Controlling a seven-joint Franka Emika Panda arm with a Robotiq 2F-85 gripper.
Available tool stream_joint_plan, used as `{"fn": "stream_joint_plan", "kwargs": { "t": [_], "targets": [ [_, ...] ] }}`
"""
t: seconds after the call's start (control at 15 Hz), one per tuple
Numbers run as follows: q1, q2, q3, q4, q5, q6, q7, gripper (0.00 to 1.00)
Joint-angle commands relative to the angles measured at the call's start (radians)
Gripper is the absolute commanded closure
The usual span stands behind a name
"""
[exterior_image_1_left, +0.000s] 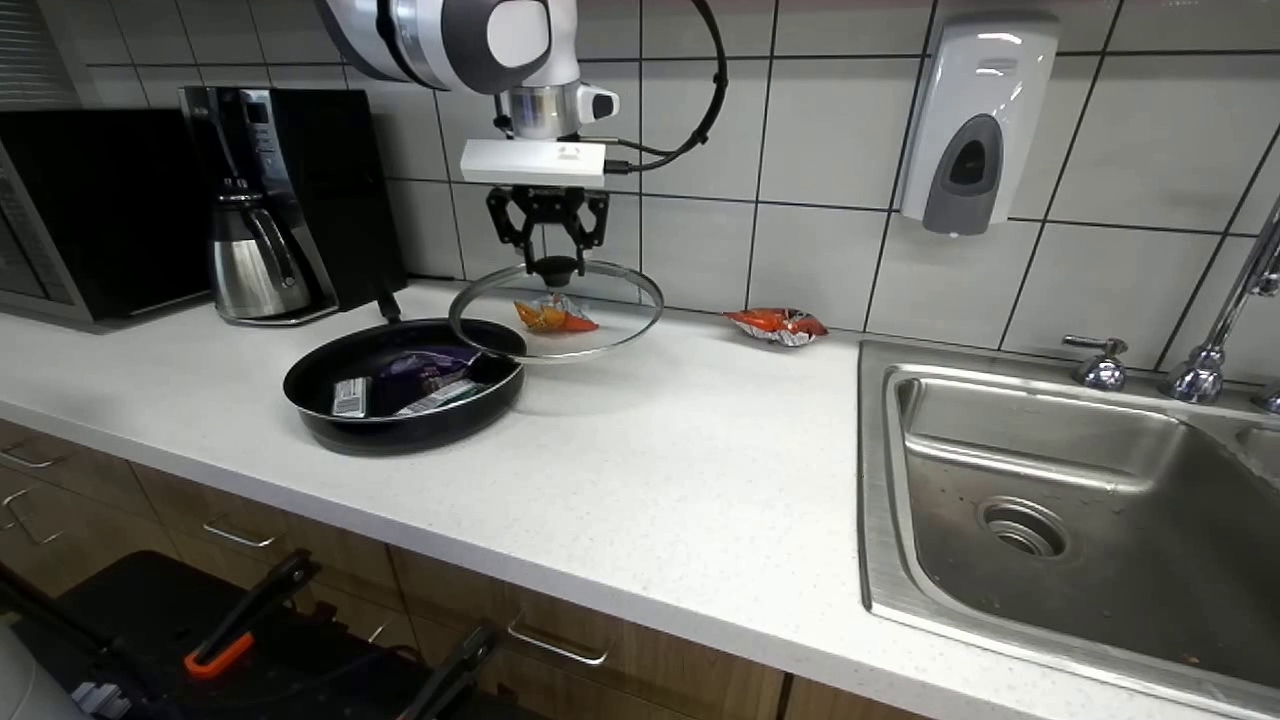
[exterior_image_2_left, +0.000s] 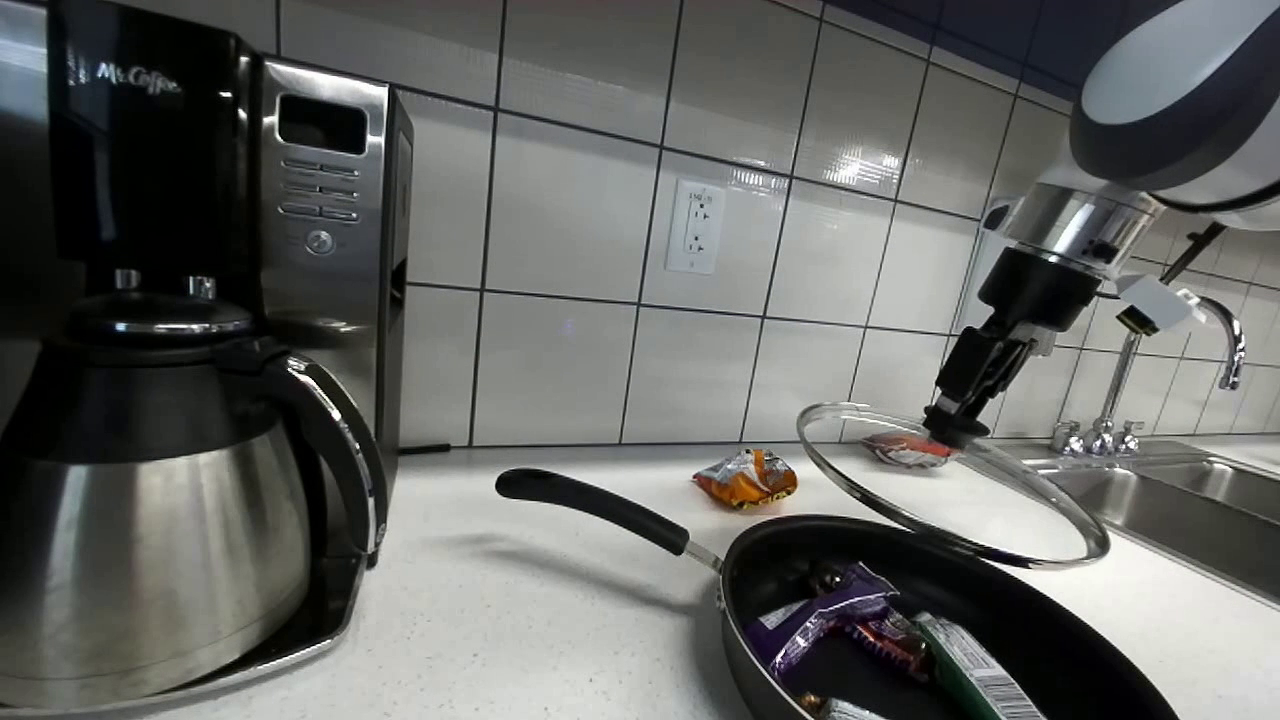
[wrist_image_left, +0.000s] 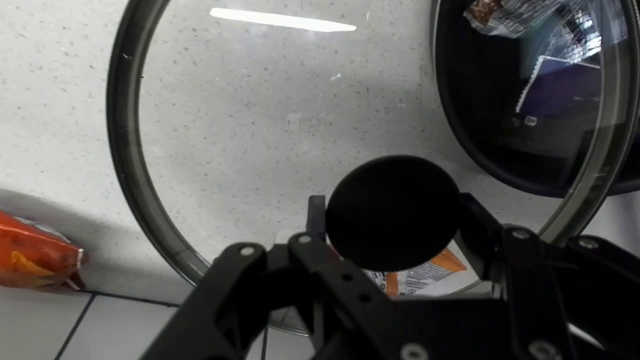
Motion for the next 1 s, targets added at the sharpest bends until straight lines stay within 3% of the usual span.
{"fn": "stream_joint_plan", "kwargs": {
  "t": [0.0,0.93],
  "targets": [
    [0.024,-0.033,0.021,0.018,-0.022,-0.037,0.035,0.61],
    [0.130,-0.061,0.117,-0.036,-0.026,-0.047,0.048,0.61]
  ]
}}
